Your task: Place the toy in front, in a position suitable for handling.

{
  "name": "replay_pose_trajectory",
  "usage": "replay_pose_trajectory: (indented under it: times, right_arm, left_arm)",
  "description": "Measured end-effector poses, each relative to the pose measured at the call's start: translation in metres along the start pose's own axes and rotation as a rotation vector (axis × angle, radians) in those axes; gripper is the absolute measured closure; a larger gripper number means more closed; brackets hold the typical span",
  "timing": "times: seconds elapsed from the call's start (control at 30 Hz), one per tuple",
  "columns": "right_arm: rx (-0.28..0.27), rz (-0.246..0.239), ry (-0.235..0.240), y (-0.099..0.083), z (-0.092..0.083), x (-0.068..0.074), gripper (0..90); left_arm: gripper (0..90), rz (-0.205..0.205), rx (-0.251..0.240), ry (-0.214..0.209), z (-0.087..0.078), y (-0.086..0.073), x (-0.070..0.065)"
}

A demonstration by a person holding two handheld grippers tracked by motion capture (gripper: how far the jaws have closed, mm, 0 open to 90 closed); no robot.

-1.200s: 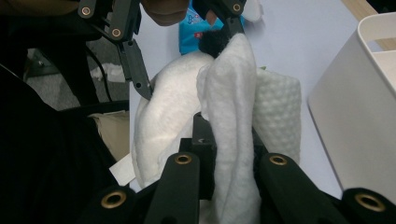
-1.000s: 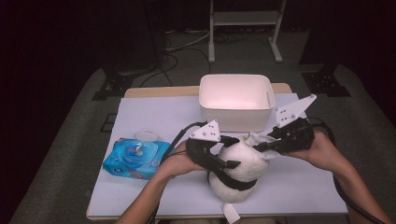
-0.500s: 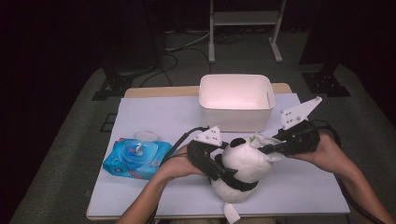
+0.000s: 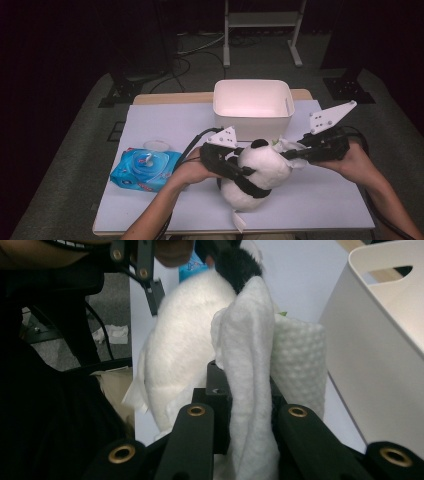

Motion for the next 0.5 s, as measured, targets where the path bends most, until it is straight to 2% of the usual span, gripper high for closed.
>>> replay_pose_trajectory:
  times: [0.17,0.23,0.37,0.43,0.5]
  right_arm:
    - [0.031,-0.003,-0.002,-0.006,0.002,0.001,81.6]
    - [0.043,-0.016,-0.009,-0.005,0.002,0.003,81.6]
    - [0.033,-0.044,-0.004,0.007,0.001,0.010,81.5]
    - [0.051,-0.052,-0.007,0.010,0.003,0.011,81.5]
    - [0.061,-0.049,-0.010,0.007,0.005,0.009,81.5]
  left_arm:
    - [41.8,0.021,0.049,-0.006,0.006,0.000,-0.003]
    - [41.5,0.028,0.051,-0.008,0.009,0.002,-0.005]
    - [40.6,0.050,0.060,-0.021,0.020,0.008,-0.009]
    - [40.6,0.051,0.070,-0.018,0.022,0.008,-0.008]
    - [40.7,0.033,0.053,-0.025,0.022,0.005,-0.007]
Point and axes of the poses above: each handheld gripper's, and its own axes: z roughly forward along the jaws, y roughly out of its top, x roughly to its left, the point moved 8 cm from there along z, roughly forward along the jaws, and after that the axes turned 7 degrees about z, right-handed, at the moved point
